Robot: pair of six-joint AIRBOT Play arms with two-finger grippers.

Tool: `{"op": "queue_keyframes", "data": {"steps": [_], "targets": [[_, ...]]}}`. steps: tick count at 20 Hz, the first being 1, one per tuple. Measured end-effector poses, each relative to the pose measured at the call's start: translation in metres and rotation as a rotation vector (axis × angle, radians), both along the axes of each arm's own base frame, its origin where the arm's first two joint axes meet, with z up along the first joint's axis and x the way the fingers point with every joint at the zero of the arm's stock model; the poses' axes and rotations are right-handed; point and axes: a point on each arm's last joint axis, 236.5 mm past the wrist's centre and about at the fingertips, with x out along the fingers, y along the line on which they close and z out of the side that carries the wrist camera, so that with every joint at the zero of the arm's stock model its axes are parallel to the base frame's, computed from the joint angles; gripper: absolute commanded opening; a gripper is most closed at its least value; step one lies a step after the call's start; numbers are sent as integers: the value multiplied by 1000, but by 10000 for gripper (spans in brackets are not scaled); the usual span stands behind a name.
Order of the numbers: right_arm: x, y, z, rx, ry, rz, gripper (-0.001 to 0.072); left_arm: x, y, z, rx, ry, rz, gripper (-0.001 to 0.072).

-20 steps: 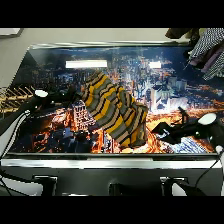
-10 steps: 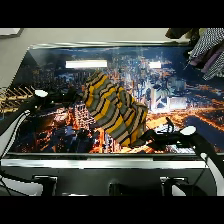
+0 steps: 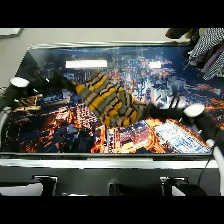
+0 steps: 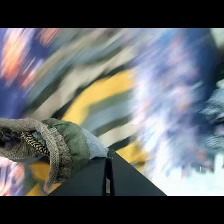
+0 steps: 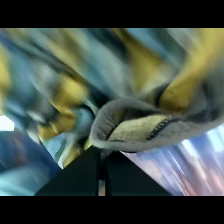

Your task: Fold the clothes and pants, and hang the long-sleeved shirts on hangers.

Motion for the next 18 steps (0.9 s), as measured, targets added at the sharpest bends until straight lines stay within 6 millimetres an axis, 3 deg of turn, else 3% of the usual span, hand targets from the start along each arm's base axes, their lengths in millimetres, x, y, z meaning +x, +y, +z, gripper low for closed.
{"op": "queue_keyframes", "data": {"steps": [3, 5, 8, 10, 12, 14, 16, 18], "targets": [[42, -8, 142, -43, -323, 9, 28, -8, 22, 133, 74, -278, 26, 16], [42, -13, 240, -85, -536, 7, 28, -36, 31, 223, 123, -466, 50, 16], [3, -22, 368, -155, -832, -22, 28, -104, 39, 332, 192, -710, 91, 16], [-44, -27, 437, -199, -1013, -52, 28, -160, 40, 385, 251, -848, 121, 16], [-95, -34, 481, -244, -1146, -91, 28, -214, 42, 423, 312, -958, 161, 16], [-138, -45, 509, -297, -1242, -150, 28, -258, 47, 445, 364, -1026, 214, 16], [-166, -61, 527, -343, -1300, -230, 29, -290, 56, 458, 403, -1060, 281, 16], [-173, -76, 535, -382, -1320, -300, 29, -306, 65, 462, 425, -1065, 329, 16]]}}
